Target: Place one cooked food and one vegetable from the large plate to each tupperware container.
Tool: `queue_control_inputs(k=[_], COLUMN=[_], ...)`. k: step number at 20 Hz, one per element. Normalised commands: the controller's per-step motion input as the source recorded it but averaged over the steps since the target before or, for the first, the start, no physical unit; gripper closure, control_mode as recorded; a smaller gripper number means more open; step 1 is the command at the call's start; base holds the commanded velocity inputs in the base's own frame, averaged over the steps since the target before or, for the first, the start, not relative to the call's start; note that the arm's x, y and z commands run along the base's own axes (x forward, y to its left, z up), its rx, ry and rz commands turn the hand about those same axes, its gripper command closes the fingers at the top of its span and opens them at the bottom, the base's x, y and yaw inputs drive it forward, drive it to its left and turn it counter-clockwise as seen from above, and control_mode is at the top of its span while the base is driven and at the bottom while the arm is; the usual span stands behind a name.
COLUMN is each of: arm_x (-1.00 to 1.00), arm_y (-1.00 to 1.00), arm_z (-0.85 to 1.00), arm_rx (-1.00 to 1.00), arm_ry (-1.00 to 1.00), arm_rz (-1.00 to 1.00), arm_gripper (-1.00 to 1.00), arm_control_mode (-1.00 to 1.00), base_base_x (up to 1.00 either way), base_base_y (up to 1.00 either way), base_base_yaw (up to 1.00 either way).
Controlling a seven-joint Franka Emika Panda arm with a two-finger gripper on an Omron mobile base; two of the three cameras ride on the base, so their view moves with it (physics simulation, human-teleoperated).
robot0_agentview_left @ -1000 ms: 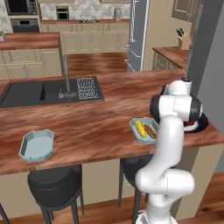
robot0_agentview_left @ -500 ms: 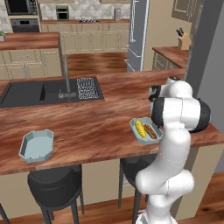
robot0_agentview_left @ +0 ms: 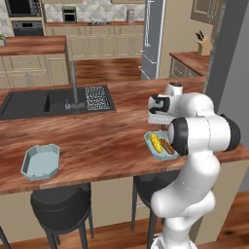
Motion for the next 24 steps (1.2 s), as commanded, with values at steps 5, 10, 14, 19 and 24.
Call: queue_control_inputs(k=[5,10,14,19,24], arm_x=[-0.33,-0.34,-0.35,-0.11,-0.02], arm_y=[1.00,1.00,1.00,1.00,1.00], arm_z=[0.20,0.06,0.02,0.21,0.09], arm_rx=[0.00,0.03,0.10,0.01,0.01], arm_ry=[0.00,0.01,0.03,0.00,0.04], arm_rz=[0.18,0.13,0.06,0.01,-0.01], arm_gripper=[1.00,1.00,1.00,1.00,1.00], arm_control_mode=[-1.00,-1.00,-1.00,-1.00,-1.00], base_base_x=[0.00,0.00,0.00,0.00,0.00], base_base_y=[0.00,0.00,0.00,0.00,0.00], base_base_yaw=[0.00,0.00,0.00,0.00,0.00])
